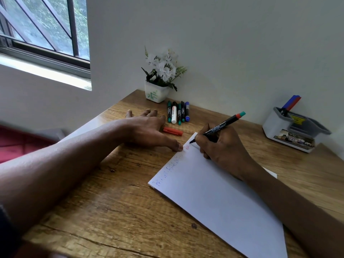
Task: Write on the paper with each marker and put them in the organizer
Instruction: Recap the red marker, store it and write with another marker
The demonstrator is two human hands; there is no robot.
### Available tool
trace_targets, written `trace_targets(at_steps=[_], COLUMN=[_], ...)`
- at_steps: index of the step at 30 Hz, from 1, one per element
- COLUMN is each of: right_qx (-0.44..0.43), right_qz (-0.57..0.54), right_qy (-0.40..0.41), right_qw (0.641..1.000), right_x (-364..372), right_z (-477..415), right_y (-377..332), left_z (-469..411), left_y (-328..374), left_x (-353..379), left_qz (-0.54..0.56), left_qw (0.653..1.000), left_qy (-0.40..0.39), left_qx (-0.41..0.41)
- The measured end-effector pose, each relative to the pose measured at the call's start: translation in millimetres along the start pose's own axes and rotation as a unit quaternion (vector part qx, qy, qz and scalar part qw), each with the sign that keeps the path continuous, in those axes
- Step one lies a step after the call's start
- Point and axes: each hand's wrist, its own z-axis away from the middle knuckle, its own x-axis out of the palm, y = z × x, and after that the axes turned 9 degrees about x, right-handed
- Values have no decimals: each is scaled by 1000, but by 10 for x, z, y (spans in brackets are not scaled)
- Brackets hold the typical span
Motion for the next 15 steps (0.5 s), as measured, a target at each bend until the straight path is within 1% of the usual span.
trace_targets(at_steps=[3,6,10,15], right_qx=[15,23,50,51], right_qz=[-12,-15,-32,-24], right_qy=[6,-5,10,10], right_qw=[1000,1000,998,998], right_x=[-7,-3,-4,3], right_z=[0,7,-6,2], right_y=[2,-10,-1,-26], left_z=[-1,-12,-22,-37], left_y=[1,-8,-3,-10], left_x=[3,8,14,13], left_qz=[-2,-2,1,1], left_qw=[1000,1000,1000,1000], left_qy=[0,-2,3,3], left_qx=[0,0,-1,0])
